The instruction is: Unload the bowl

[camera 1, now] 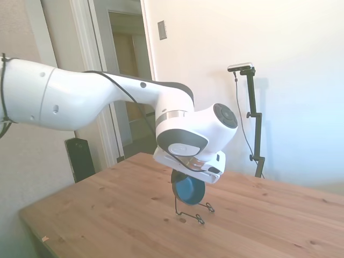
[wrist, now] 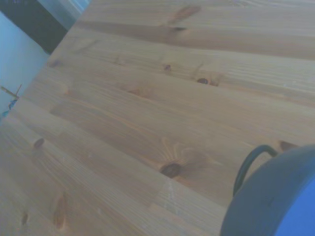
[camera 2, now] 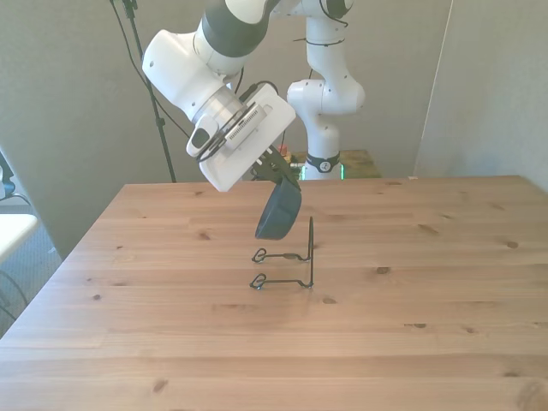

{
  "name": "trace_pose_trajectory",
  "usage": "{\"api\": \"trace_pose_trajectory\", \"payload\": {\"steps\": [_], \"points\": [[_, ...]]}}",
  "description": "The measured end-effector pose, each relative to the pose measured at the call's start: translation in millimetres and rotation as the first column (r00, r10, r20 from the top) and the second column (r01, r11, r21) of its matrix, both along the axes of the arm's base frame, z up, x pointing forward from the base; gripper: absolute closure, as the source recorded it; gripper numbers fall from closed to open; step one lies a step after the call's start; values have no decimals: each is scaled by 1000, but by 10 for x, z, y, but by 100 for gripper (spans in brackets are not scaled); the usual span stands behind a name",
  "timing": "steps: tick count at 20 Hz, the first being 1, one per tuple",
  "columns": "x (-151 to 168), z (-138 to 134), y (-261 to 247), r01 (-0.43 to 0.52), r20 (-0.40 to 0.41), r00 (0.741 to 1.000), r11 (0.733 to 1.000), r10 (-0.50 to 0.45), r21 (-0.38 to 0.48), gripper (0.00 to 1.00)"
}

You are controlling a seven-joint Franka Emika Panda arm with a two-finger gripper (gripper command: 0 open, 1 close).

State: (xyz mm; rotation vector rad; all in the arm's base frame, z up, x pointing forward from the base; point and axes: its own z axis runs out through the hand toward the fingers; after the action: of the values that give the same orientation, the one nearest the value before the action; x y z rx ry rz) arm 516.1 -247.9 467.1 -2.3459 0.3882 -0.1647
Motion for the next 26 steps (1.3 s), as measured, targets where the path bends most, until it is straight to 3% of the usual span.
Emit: {"api": "trace_pose_trajectory", "payload": {"steps": [6,9,14,19,26], "points": [[-579,310,170,-11,58,998,1000,11,-5,100],[-813,320,324,-22,61,998,998,25,-59,100],[-948,-102,772,-43,-3,999,982,44,-186,100],[-982,-583,1134,-81,-101,993,967,58,-242,100],[-550,-886,1568,-41,-120,993,939,0,-340,100]]}}
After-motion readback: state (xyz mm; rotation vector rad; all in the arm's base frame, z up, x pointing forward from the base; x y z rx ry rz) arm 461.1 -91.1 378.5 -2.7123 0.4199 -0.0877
